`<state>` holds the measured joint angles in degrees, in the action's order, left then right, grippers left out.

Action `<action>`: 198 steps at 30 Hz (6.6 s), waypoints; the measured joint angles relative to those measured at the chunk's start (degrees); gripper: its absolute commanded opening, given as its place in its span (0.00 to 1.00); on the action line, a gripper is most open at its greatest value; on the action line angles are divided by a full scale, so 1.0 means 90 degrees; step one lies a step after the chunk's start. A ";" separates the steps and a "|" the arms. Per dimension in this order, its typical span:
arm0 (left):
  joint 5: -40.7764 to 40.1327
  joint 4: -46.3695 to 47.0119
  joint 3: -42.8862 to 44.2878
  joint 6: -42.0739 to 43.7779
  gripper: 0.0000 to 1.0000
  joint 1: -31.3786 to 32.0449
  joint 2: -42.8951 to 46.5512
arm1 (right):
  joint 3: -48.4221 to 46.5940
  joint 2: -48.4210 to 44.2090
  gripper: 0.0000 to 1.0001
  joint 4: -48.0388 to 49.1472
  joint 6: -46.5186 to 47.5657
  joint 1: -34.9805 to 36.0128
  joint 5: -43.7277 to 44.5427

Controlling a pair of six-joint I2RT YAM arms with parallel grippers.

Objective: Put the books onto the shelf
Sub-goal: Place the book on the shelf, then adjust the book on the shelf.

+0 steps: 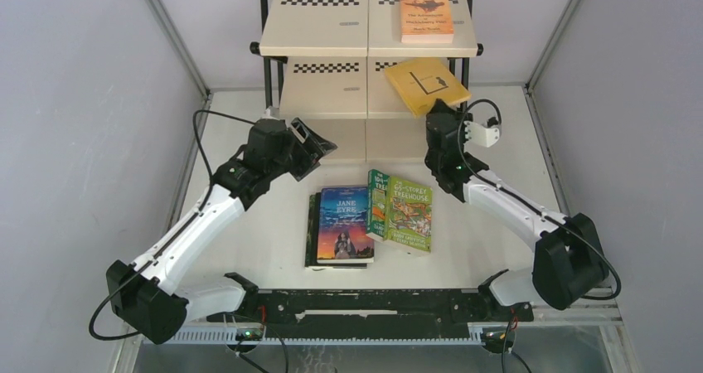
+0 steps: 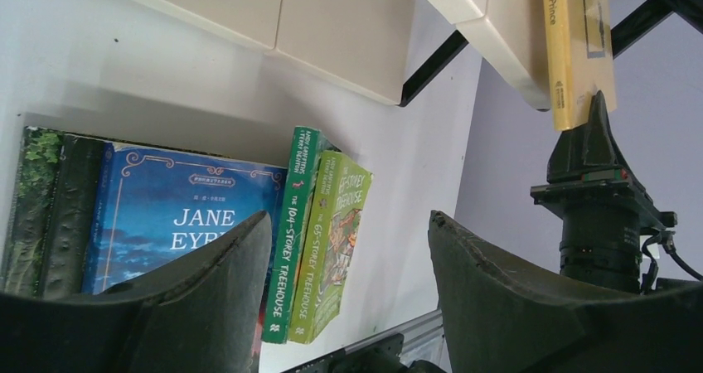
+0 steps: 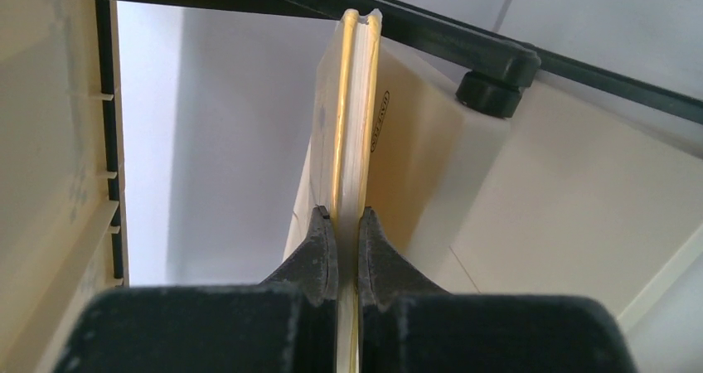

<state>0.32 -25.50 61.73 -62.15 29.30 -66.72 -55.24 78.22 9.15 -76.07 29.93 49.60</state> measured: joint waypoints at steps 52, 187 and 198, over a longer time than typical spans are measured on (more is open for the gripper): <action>0.0080 -0.0245 -0.0002 0.0092 0.76 -0.0236 0.0544 | -0.0784 0.0991 0.50 -0.0257 -0.0284 0.0393 -0.0129; -0.2815 0.2387 0.2973 0.2591 0.55 0.1314 -0.3546 | -0.0182 -0.0129 0.38 0.1197 0.3619 -0.1387 -0.5095; -0.2382 0.2412 0.2900 0.2511 0.56 0.1314 -0.3405 | -0.0182 -0.0104 0.11 0.1273 0.3825 -0.1496 -0.4906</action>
<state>-21.12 -3.79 87.83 -39.55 41.12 -97.36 -56.88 77.28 20.60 -41.65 16.47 5.45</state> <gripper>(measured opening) 0.570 0.170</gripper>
